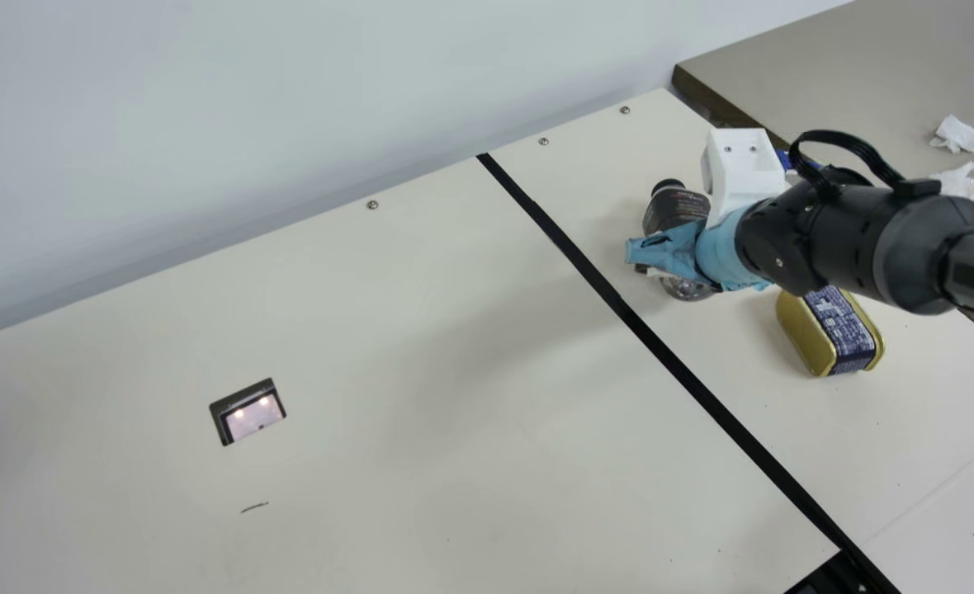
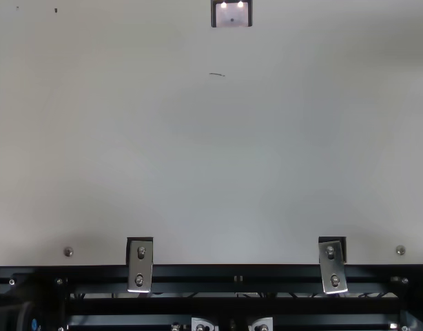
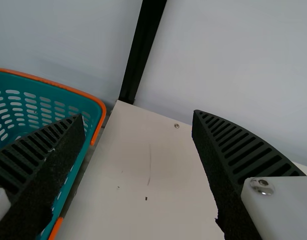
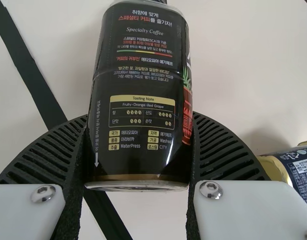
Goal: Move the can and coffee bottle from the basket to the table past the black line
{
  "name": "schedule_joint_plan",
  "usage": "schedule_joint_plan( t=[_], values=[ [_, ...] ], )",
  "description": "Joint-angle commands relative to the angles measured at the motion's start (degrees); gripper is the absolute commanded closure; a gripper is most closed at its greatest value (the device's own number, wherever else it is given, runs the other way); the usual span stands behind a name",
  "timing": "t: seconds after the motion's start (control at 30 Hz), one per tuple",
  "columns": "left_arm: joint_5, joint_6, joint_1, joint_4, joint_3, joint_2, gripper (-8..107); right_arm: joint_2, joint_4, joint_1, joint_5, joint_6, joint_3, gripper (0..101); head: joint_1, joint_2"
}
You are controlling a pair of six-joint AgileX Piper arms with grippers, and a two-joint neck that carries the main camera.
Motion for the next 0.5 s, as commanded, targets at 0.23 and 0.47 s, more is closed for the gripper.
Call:
schedule_joint_plan(
  t=[0.23,0.47],
  values=[
    [0.0,0.0,0.0,0.0,0.0,0.0,9,0.35,0.82,-0.99,-0.1,-2.45,0.94,101,-1.23,-0.66],
    [0.0,0.0,0.0,0.0,0.0,0.0,9,-0.15,0.24,-1.14,-0.07,-2.28,1.65,0,-1.23,-0.66]
  ],
)
